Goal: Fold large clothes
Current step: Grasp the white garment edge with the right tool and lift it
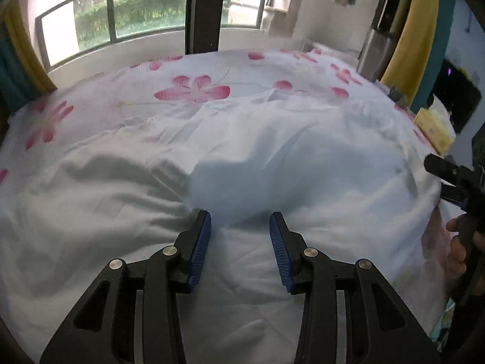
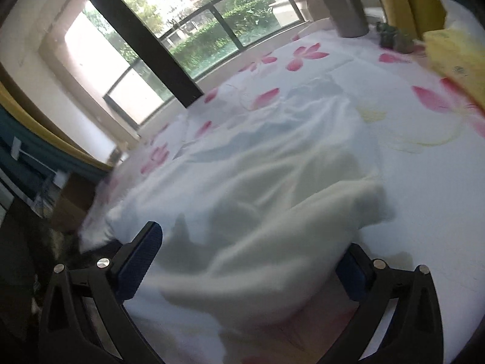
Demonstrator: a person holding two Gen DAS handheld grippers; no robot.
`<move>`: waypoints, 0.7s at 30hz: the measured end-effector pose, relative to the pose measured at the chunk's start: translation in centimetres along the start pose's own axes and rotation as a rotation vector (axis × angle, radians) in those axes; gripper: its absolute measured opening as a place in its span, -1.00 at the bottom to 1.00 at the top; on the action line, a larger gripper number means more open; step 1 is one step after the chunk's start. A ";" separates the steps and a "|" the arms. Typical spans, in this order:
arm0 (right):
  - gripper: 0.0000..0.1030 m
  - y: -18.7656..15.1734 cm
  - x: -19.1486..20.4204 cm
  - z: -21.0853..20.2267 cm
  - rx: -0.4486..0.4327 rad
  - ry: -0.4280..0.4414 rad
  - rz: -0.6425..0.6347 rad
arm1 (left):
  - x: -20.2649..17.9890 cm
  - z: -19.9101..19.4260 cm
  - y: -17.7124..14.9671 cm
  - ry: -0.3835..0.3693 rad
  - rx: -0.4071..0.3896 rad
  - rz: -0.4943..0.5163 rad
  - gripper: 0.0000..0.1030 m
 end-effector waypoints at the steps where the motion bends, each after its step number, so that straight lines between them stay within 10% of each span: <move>1: 1.00 0.1 0.3 0.3 -0.001 0.013 -0.001 | 0.0 0.0 -0.1 -0.005 -0.002 -0.007 -0.18; 4: 0.84 0.5 1.7 1.9 0.019 0.048 -0.020 | -0.2 0.2 -0.1 -0.019 -0.003 0.020 -0.18; 6: -0.04 0.4 2.4 3.0 0.053 0.042 -0.031 | -0.2 0.3 -0.1 -0.020 -0.006 0.027 -0.18; 11: -0.60 0.8 4.7 2.8 0.030 0.032 -0.144 | -0.4 0.4 -0.1 -0.001 -0.023 0.042 -0.18; 21: -0.70 2.1 13.7 -0.9 -0.032 0.046 -0.372 | 0.5 0.0 0.3 -0.078 -0.012 0.038 -0.18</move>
Point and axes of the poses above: each gripper's, at about its wrist camera, not at the fingertips, and z roughly the way its jaws point, x to its left, y to its top, the point moved 3 cm from there along z, roughly the way its jaws point, and after that the axes turned 3 degrees about x, right-handed, at the moved point
